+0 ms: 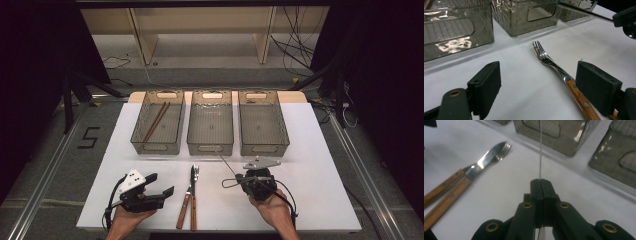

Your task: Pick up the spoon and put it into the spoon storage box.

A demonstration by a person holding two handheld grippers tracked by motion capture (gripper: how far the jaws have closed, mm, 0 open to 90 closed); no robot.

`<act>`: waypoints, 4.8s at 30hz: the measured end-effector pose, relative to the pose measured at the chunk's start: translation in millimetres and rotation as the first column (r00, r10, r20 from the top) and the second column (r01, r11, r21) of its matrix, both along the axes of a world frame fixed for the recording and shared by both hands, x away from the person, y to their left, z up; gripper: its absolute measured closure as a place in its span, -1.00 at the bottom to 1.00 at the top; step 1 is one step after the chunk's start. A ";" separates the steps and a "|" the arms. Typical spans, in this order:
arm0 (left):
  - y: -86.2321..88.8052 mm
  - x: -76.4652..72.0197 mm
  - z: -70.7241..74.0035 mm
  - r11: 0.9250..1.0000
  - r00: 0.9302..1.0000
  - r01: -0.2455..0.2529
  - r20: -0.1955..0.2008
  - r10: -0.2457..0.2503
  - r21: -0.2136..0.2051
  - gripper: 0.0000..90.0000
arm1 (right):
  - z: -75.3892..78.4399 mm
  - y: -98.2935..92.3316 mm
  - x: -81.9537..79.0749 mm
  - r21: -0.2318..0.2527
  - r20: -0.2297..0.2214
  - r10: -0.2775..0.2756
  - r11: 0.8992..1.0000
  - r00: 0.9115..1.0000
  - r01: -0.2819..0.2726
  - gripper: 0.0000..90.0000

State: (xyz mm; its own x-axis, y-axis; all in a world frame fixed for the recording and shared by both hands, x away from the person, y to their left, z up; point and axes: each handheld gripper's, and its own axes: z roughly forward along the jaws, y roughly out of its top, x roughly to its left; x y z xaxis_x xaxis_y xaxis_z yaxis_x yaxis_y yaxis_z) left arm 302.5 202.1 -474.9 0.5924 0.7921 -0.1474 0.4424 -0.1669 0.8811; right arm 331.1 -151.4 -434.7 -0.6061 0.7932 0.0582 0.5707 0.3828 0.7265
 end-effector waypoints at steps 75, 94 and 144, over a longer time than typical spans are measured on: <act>2.0 -0.7 1.7 1.000 1.000 0.004 0.015 -0.003 -0.026 -0.56 | 31.1 74.0 186.4 0.036 -0.050 -0.145 0.988 0.988 0.147 1.00; 2.5 -1.0 2.1 1.000 1.000 0.005 0.017 -0.005 -0.025 -0.56 | 15.6 80.8 192.7 -0.002 -0.081 -0.152 0.988 0.985 0.152 0.96; 4.0 -1.9 2.5 1.000 0.999 -0.016 0.030 0.017 -0.023 -0.57 | 6.1 79.2 -2.7 0.078 -0.006 0.207 0.976 0.978 -0.206 -0.37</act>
